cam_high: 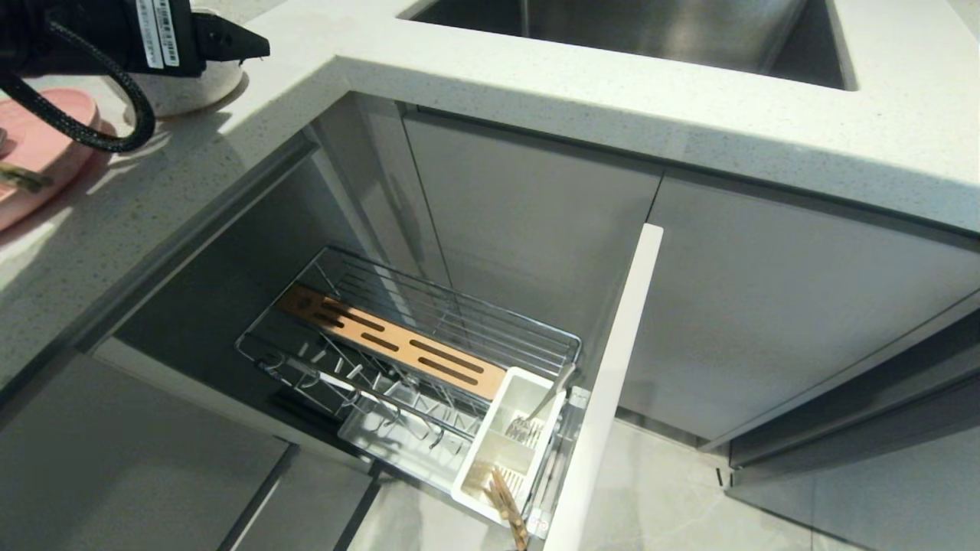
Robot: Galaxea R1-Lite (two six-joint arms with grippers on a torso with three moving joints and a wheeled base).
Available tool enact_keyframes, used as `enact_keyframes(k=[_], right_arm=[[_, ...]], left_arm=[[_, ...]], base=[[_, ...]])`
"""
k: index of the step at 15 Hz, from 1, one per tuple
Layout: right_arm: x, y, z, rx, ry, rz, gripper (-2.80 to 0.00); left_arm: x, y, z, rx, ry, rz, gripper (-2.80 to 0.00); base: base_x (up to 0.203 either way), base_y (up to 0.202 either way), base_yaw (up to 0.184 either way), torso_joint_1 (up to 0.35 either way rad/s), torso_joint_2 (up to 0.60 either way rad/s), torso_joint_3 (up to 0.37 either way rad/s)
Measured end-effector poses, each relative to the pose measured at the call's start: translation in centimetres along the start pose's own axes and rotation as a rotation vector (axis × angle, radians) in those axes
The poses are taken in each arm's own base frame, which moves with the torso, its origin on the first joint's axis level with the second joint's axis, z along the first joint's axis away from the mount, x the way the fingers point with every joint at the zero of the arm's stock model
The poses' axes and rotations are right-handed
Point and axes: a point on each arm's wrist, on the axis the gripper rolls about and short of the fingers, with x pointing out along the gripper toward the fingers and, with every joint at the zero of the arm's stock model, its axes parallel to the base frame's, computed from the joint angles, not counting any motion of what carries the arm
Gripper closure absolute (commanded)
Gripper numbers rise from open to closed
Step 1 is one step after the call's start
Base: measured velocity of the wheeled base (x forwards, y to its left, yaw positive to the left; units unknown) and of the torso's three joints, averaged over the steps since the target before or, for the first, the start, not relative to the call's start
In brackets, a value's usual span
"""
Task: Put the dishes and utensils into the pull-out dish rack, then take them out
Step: Pick up the bowl and place it in the cupboard
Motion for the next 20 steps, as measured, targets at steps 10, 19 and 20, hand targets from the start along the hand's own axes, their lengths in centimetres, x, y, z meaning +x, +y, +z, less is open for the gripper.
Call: enact_keyframes(k=[10,19,20], right_arm=[[0.0,0.0,0.0,0.0,0.0,0.0,0.0],[0.0,0.0,0.0,0.0,0.0,0.0,0.0],[0.0,0.0,0.0,0.0,0.0,0.0,0.0]], left_arm=[[2.2,0.1,-0.4,0.014,0.019,0.013,0.0],[2.1,0.0,-0.1,0.013,0.007,0.007,0.0],[2.1,0.0,-0.1,0.013,0.006,0.007,0.0]], base=[[0.0,0.0,0.0,0.0,0.0,0.0],[0.0,0.0,0.0,0.0,0.0,0.0],[0.0,0.0,0.0,0.0,0.0,0.0]])
